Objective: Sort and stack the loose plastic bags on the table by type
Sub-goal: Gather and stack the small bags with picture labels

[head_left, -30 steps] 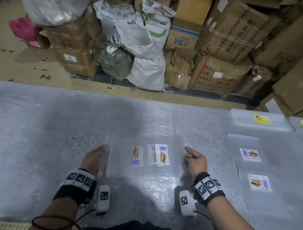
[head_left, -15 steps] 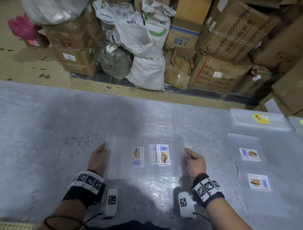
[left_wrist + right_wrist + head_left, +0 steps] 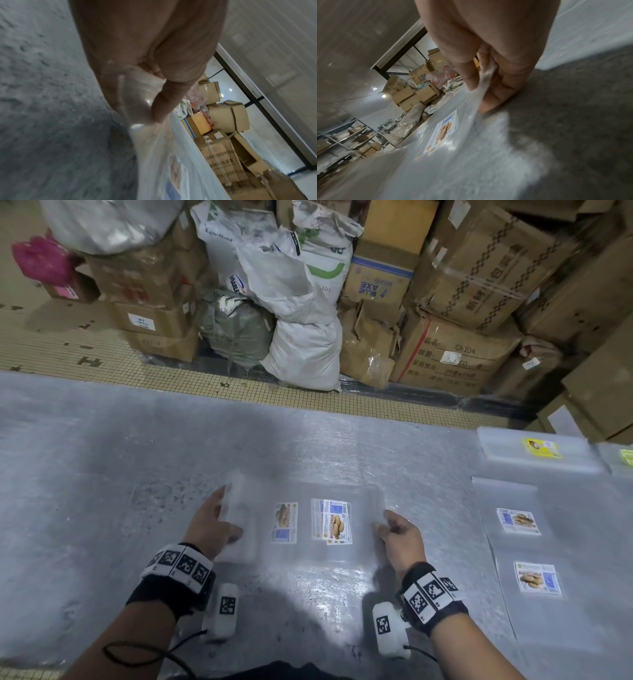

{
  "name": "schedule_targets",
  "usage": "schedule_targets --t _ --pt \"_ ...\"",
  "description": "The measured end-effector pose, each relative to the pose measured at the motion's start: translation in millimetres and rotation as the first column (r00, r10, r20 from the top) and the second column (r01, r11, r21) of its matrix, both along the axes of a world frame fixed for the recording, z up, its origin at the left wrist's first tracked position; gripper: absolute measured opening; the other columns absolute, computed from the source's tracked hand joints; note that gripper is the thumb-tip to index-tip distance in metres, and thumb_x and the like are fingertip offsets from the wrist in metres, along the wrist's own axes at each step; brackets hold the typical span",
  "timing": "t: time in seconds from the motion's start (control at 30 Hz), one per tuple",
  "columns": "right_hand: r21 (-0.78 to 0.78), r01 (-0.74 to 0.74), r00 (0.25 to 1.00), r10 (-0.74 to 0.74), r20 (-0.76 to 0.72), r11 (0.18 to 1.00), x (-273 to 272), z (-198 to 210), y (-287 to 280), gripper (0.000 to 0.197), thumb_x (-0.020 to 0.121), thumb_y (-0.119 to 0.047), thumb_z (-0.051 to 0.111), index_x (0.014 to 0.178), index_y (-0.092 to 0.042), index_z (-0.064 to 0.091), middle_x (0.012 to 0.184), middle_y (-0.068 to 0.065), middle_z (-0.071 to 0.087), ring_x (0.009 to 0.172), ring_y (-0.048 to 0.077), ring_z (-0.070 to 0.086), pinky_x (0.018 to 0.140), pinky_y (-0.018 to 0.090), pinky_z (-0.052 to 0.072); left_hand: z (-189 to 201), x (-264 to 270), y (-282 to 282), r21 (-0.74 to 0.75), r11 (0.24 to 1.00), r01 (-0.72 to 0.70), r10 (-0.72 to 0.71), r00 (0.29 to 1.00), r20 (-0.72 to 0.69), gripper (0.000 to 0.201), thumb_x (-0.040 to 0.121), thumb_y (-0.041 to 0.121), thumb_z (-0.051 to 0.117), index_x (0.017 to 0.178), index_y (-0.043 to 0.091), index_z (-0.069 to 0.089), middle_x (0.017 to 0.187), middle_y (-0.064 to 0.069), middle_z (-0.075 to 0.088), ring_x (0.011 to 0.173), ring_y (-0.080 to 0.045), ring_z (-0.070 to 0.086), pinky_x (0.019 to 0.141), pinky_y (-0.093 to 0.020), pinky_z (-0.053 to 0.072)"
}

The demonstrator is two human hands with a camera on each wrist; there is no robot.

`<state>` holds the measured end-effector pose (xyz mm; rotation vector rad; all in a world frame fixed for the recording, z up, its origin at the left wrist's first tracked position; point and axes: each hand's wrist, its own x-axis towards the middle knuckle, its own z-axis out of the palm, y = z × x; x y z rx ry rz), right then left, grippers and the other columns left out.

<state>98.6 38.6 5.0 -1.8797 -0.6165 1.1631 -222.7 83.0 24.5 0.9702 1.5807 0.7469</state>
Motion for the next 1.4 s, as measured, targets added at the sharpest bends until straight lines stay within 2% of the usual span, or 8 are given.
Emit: schedule_targets --t 0.13,0.33,0.47,0.63,0.8,0.97,1.27,1.4 --pt "0.000 0.071 0.995 -0.071 -0.067 0.997 -2.8 1.9 -3.9 0.041 0.088 0.016 0.053 0.107 -0.019 0.064 0.089 0.003 0.069 0.072 0.020 0.063 0.064 0.030 0.056 1.8 -8.5 11.8 -0.110 0.983 -0.147 0.179 0.903 0.390 0.050 0.082 -0.001 0.066 0.128 0.019 0.057 0.112 -0.014 0.069 0.094 -0.032 0.068 0.078 -0.046 0.056" --pt "-0.031 0.237 0.947 -0.238 -0.214 0.971 -2.8 5.0 -0.4 0.040 0.085 0.020 0.053 0.116 -0.003 0.064 0.100 0.014 0.071 0.075 0.025 0.066 0.063 0.031 0.058 -4.6 -8.1 -1.1 -0.451 0.814 -0.367 0.576 0.402 0.712 0.060 0.084 0.051 0.061 0.118 0.002 0.058 0.115 -0.014 0.067 0.108 -0.030 0.062 0.084 -0.049 0.049" --pt "-0.041 0.314 0.902 -0.311 -0.301 0.949 -7.1 17.5 0.3 0.041 0.086 0.022 0.050 0.114 -0.005 0.062 0.086 0.011 0.067 0.071 0.023 0.063 0.050 0.024 0.058 -11.5 4.4 -3.4 -0.397 0.783 -0.479 0.619 0.532 0.578 0.042 0.090 0.046 0.059 0.108 0.008 0.059 0.116 -0.009 0.061 0.108 -0.027 0.057 0.092 -0.041 0.047" --pt "-0.049 0.365 0.869 -0.359 -0.341 0.930 -9.4 22.9 1.9 0.041 0.085 0.023 0.049 0.118 0.000 0.061 0.088 0.013 0.067 0.071 0.024 0.063 0.045 0.022 0.055 -16.5 7.9 -13.8 -0.321 0.895 -0.311 0.361 0.926 0.110 0.040 0.068 0.037 0.079 0.069 0.003 0.060 0.063 -0.018 0.058 0.059 -0.031 0.056 0.061 -0.046 0.052" --pt "-0.060 0.345 0.848 -0.338 -0.408 0.937 -22.5 13.6 0.8 0.044 0.086 0.022 0.047 0.117 -0.006 0.061 0.096 0.013 0.069 0.084 0.030 0.066 0.077 0.041 0.059 10.1 56.0 -30.7 -0.511 0.787 0.346 0.035 0.802 0.597 0.036 0.086 0.034 0.065 0.108 0.007 0.057 0.107 -0.017 0.069 0.088 -0.025 0.067 0.068 -0.033 0.055" --pt "-0.107 0.279 0.865 -0.298 -0.404 0.954 -42.5 1.2 -9.8 0.044 0.081 0.019 0.052 0.106 -0.016 0.058 0.093 0.015 0.067 0.074 0.032 0.058 0.058 0.039 0.047 -1.3 100.1 -14.2 -0.455 0.887 0.076 0.229 0.784 0.577 0.053 0.098 0.018 0.055 0.146 0.012 0.034 0.147 -0.026 0.037 0.134 -0.038 0.043 0.110 -0.047 0.039" --pt "-0.131 -0.073 0.814 -0.016 -0.581 0.989 -45.2 2.4 -26.1 0.038 0.085 0.017 0.052 0.091 -0.016 0.035 0.069 0.010 0.047 0.054 0.010 0.029 0.043 0.018 0.015 -26.8 86.5 5.9 -0.328 0.921 -0.210 0.265 0.955 0.134 0.035 0.082 0.028 0.069 0.107 0.006 0.064 0.096 -0.013 0.066 0.065 -0.023 0.056 0.060 -0.031 0.045" --pt "-0.096 -0.113 0.909 0.063 -0.413 0.989 -27.5 12.0 -17.5 0.033 0.081 -0.004 0.072 0.099 -0.012 0.045 0.075 0.012 0.053 0.053 0.015 0.036 0.044 0.025 0.022 -34.6 53.9 9.6 -0.291 0.951 -0.102 0.190 0.937 0.293 0.039 0.068 0.014 0.076 0.100 -0.001 0.060 0.107 -0.029 0.066 0.091 -0.039 0.068 0.087 -0.053 0.054"
